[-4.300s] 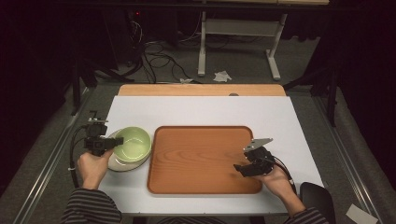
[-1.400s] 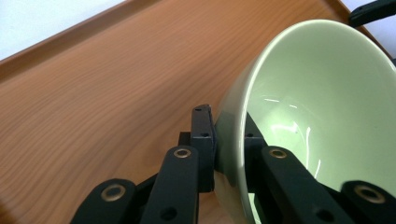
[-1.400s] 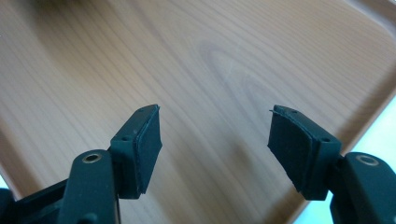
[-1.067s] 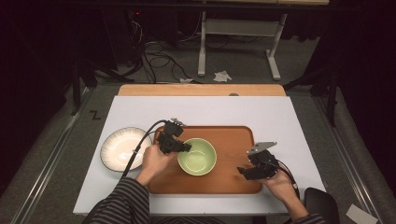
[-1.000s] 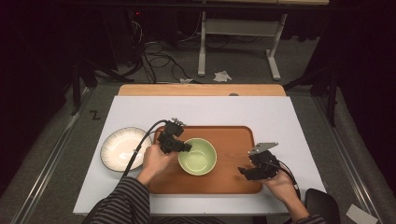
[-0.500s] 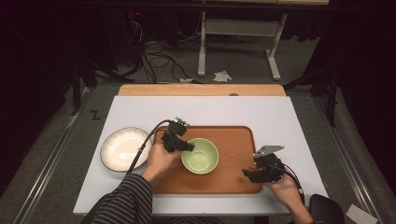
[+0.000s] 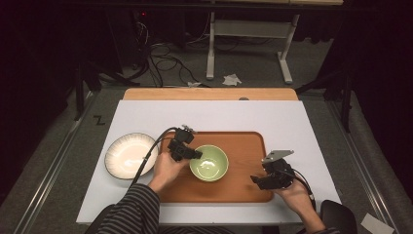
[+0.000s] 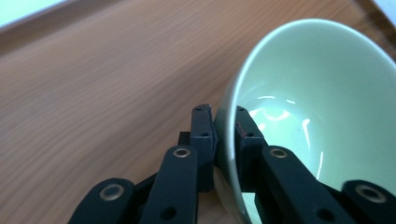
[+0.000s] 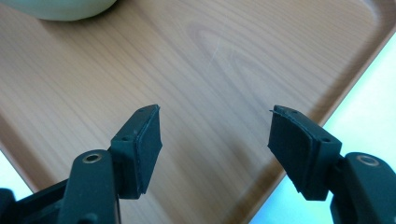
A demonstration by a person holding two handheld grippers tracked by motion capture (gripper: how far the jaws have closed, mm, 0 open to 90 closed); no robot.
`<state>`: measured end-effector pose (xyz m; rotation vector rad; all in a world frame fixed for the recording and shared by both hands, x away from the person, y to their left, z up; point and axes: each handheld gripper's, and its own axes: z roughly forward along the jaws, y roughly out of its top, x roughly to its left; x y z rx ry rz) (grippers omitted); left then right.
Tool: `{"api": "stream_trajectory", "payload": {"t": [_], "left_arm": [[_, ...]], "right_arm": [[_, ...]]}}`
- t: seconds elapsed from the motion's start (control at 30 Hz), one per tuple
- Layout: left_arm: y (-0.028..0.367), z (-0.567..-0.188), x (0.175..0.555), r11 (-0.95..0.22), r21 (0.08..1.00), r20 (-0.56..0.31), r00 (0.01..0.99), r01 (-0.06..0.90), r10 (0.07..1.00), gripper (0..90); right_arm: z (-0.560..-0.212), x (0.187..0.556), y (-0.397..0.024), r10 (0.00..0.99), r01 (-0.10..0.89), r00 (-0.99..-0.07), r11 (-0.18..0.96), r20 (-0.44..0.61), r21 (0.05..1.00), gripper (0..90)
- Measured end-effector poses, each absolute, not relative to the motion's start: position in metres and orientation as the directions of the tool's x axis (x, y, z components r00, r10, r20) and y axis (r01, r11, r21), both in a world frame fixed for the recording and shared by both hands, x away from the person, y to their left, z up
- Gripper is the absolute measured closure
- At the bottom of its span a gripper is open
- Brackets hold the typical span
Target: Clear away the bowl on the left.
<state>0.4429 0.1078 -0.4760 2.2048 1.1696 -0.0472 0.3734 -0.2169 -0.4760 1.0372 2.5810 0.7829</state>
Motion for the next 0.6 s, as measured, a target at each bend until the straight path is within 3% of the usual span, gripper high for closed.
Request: {"api": "stream_trajectory", "payload": {"t": [0.2, 0.6], "left_arm": [[0.108, -0.477, 0.441, -0.41, 0.514, -0.302, 0.606, 0.754, 0.735, 80.5], [0.117, -0.467, 0.438, -0.379, 0.552, -0.307, 0.604, 0.743, 0.736, 67.8]], "right_arm": [[-0.476, 0.376, -0.215, 0.689, 0.557, -0.725, 0.61, -0.03, 0.564, 35.9], [-0.476, 0.377, -0.212, 0.68, 0.552, -0.732, 0.62, -0.031, 0.557, 35.9]]}}
